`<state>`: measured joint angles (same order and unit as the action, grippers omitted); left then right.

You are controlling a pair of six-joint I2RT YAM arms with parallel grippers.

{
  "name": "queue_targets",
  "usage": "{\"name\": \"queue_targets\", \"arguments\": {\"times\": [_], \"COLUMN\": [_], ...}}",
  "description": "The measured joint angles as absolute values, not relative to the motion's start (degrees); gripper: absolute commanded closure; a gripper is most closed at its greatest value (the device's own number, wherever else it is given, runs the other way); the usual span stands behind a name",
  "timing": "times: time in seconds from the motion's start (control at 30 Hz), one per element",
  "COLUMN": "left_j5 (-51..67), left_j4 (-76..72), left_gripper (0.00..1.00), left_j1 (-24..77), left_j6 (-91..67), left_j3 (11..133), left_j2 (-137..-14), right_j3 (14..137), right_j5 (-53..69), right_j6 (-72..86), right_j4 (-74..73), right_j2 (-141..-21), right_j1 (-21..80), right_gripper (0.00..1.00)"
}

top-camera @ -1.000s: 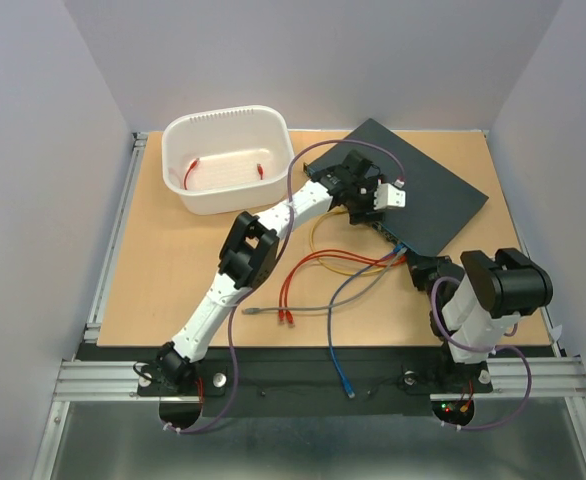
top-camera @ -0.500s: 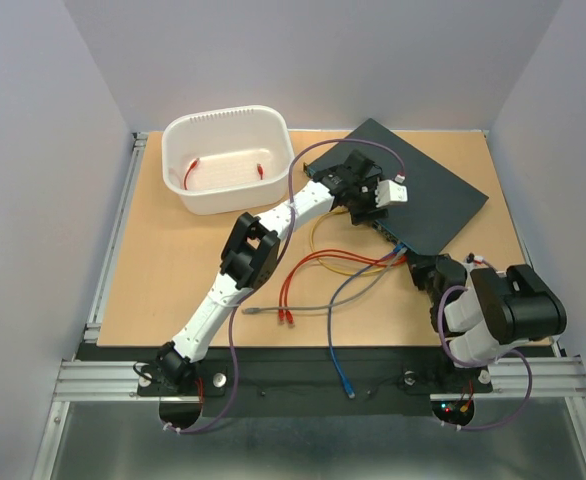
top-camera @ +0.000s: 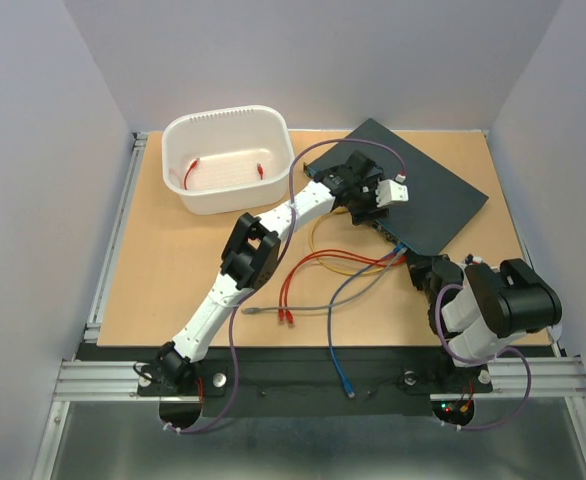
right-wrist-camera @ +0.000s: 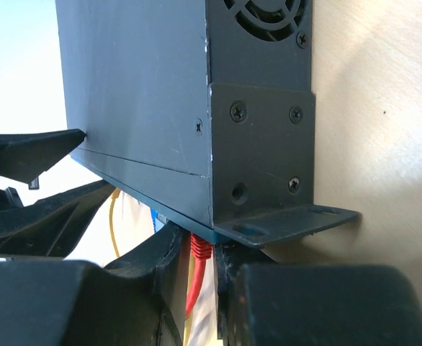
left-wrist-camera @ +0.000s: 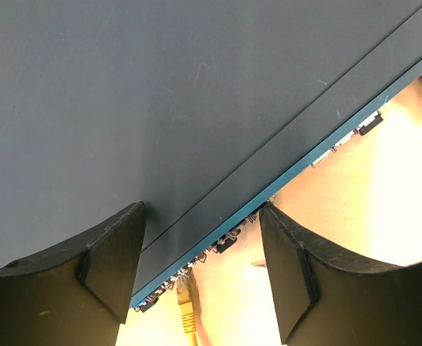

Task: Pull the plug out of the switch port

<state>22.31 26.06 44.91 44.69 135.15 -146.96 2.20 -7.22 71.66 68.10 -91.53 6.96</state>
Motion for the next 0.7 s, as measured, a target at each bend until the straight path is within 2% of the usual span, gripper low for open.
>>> {"name": "queue_targets", "arguments": {"times": [0.2, 0.23, 0.27, 0.33, 0.37, 0.5, 0.7], "left_j5": [22.2, 22.3, 22.3, 22.4, 22.4, 22.5, 22.7], "left_j4": [26.2, 26.2, 26.2, 25.4, 24.8, 22.9, 21.7], "left_gripper": [0.28, 0.28, 0.28, 0.28, 0.28, 0.29, 0.29], "left_j1": [44.9, 44.9, 44.9, 44.9, 44.9, 45.0, 45.0], "left_j6": [44.7, 44.9, 44.9, 45.2, 45.4, 46.1, 46.8], "left_j3": [135.2, 135.2, 135.2, 134.1, 133.1, 130.8, 129.4], "left_j2": [-147.0, -147.0, -147.0, -146.5, -146.0, -145.0, -144.4], "right_j3": [2.2, 2.2, 2.2, 2.2, 2.2, 2.3, 2.3], "right_j5": [-7.7, -7.7, -7.7, -7.8, -7.9, -7.0, -6.7], "right_j6": [71.4, 71.4, 71.4, 71.4, 71.4, 72.0, 72.9], "right_j4": [67.5, 67.2, 66.7, 66.0, 65.8, 65.5, 66.0], "right_j2": [-90.9, -90.6, -90.3, -89.7, -89.5, -90.0, -90.2], "right_j1": [7.2, 7.2, 7.3, 7.3, 7.3, 7.3, 7.2], "right_gripper": [0.99, 0.97, 0.88, 0.86, 0.76, 0.61, 0.58]}}
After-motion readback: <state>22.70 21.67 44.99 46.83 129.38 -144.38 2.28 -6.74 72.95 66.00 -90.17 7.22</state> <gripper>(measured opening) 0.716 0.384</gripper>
